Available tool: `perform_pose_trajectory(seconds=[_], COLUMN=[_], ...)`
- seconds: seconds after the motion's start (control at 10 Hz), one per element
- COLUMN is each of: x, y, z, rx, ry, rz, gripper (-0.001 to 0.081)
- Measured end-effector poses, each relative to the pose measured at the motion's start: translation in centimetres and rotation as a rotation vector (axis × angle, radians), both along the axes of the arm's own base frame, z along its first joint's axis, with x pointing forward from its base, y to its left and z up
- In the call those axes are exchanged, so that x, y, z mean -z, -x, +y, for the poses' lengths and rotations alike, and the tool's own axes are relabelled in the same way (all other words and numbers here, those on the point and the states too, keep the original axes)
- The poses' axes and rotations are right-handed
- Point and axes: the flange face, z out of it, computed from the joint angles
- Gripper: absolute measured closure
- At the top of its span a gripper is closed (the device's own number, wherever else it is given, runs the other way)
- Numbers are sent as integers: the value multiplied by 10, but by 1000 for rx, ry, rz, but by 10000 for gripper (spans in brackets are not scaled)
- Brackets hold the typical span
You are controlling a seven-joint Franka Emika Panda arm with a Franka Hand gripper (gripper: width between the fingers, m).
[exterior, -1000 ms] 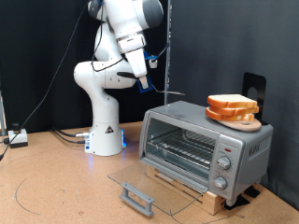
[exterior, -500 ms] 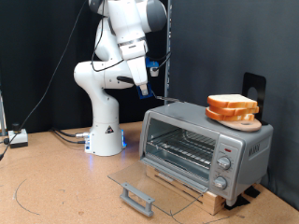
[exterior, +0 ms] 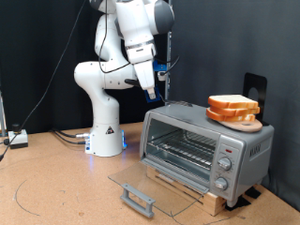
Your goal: Make a piece of toast with the oven
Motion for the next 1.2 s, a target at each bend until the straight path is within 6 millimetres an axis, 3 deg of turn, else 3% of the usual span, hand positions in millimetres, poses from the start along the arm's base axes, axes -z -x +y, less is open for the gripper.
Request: perform_pose_trajectory(seconds=[0.3, 1.2], x=[-1, 3], y=[-10, -11], z=[15, 49], rx=[-27, -40], ry=[-10, 0], rz=[7, 30], gripper=[410, 410])
